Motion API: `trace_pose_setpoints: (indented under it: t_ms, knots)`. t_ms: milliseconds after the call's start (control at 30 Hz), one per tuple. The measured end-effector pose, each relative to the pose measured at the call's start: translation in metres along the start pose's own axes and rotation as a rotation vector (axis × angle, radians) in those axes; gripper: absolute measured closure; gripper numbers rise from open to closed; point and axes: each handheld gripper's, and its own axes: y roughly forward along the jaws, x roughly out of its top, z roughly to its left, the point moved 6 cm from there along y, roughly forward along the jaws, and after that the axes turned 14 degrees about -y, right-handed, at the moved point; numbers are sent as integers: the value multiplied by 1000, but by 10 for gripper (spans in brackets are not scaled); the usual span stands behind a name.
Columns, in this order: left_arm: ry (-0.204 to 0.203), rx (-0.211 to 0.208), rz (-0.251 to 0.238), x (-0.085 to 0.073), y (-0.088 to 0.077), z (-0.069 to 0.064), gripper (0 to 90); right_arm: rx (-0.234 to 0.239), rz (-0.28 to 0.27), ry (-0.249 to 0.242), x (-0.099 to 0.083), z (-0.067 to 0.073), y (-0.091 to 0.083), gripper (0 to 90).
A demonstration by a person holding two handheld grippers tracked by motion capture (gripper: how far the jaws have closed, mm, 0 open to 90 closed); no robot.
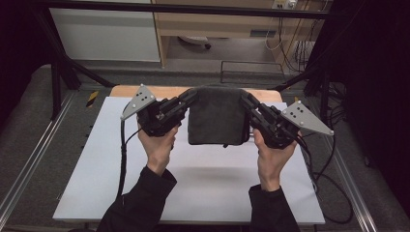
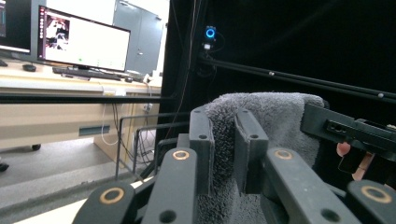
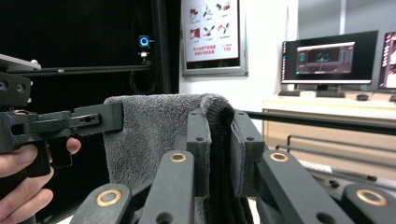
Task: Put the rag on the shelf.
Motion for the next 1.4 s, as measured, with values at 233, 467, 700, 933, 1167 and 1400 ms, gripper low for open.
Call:
trace_pose_setpoints:
  t_ms: [233, 467, 700, 933, 1167, 1400]
  knots:
    - [18, -8, -13, 10, 14, -8, 789, -39, -23, -7, 13, -11, -4, 806]
    - [15, -24, -28, 20, 28, -15, 789, -66, -46, -11, 25, -23, -5, 807]
    - [13, -29, -41, 30, 43, -20, 789, -94, -56, -26, 38, -34, -4, 807]
    - [22, -38, -58, 42, 59, -28, 789, -127, -70, -25, 49, -49, -3, 808]
    - [19, -51, -70, 54, 72, -33, 789, -156, -75, -36, 62, -64, 2, 808]
    - [29, -56, -80, 66, 82, -39, 789, -175, -85, -49, 75, -74, 5, 809]
